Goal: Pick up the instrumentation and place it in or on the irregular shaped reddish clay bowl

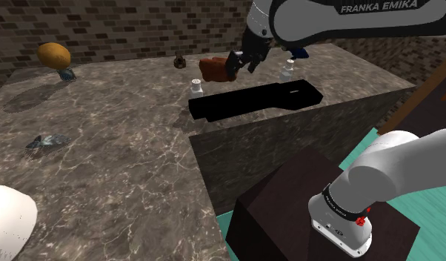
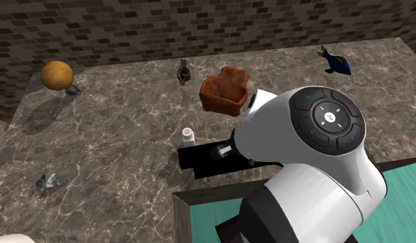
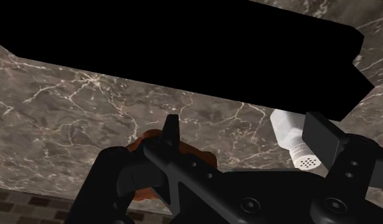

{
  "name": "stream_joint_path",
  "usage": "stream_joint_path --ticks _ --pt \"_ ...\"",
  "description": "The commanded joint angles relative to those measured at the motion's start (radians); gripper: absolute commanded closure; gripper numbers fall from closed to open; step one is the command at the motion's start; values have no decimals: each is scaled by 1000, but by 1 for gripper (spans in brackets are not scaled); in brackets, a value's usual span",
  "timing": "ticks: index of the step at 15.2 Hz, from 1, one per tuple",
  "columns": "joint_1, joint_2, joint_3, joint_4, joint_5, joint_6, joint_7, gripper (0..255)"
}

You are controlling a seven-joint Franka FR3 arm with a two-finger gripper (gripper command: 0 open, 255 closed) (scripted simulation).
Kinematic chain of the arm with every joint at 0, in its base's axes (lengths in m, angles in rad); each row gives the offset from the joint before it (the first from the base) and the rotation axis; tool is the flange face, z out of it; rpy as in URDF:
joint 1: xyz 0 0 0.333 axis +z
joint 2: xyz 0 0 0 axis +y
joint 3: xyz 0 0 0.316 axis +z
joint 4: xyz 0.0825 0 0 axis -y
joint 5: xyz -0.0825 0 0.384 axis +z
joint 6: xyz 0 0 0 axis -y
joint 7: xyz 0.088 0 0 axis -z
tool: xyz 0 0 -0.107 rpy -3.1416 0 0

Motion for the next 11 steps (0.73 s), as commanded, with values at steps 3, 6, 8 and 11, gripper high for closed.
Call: stream_joint_path --ticks 3,6,8,11 --pt "-23 120 97 43 -42 93 118 0" --pt "-50 221 171 89 -103 152 219 0" --pt "-70 295 221 128 -161 183 296 0" --pt "-90 384 273 179 -244 207 391 0"
